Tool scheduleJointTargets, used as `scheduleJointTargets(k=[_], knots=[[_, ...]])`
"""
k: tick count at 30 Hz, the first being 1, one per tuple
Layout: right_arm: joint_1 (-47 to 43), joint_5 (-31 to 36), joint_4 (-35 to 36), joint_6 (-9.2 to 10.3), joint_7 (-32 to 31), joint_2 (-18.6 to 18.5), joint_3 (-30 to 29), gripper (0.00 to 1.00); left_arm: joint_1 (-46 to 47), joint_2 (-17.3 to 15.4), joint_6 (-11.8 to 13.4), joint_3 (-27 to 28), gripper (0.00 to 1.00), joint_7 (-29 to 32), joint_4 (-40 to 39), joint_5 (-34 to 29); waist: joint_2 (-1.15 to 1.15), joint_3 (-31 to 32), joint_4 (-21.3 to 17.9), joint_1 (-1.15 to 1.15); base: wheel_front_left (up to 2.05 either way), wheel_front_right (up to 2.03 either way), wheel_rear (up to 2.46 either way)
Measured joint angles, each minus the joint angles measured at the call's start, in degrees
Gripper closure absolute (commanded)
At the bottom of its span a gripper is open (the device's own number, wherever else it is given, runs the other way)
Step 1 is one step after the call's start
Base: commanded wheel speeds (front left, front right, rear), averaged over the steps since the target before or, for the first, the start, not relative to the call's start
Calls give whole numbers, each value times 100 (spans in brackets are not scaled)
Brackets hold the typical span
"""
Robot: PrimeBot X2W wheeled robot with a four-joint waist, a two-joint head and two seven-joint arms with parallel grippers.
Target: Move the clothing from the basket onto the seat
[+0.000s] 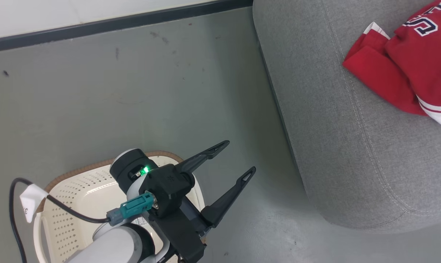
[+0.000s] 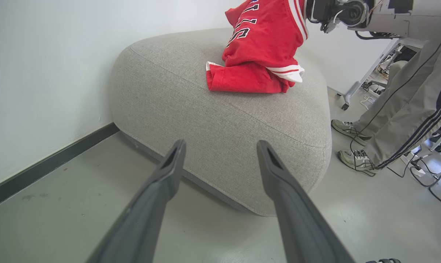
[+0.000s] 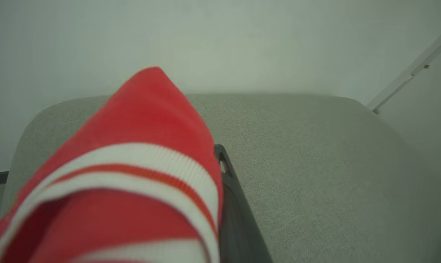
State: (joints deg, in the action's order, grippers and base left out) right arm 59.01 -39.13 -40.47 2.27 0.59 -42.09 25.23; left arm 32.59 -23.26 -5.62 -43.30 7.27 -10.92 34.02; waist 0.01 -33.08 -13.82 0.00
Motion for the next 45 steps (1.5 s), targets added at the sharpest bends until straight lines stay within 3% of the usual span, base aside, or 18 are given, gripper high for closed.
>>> scheduleJointTargets(k=[8, 10, 11, 12, 31, 45], knots=[[-213, -71, -658, 211, -766, 267, 122, 100, 3, 0, -40, 1, 0, -85, 148, 11, 0, 38, 26, 0, 0, 0, 0], [-150, -65, -682, 210, -843, 292, 165, 71, 3, 3, -42, 0, 0, -119, 177, 12, 0, 77, 24, 0, 0, 0, 0], [-109, -52, -693, 211, -879, 299, 187, 51, 3, 3, -43, 0, 0, -136, 190, 12, 0, 99, 21, 0, 0, 0, 0], [-91, -31, -689, 210, -895, 303, 205, 0, 3, 4, -43, 0, 0, -141, 209, 13, 0, 121, 17, 0, 0, 0, 0], [-117, 9, -856, 110, -1967, 573, 670, 0, -106, 20, -51, 0, 0, -430, 539, 93, 0, 690, -138, 0, 0, 0, 0], [-282, 197, -396, -27, -2575, 408, 993, 0, -517, 36, -15, 46, 0, -715, 756, 193, -1, 1385, -287, -1, 0, 0, 0]])
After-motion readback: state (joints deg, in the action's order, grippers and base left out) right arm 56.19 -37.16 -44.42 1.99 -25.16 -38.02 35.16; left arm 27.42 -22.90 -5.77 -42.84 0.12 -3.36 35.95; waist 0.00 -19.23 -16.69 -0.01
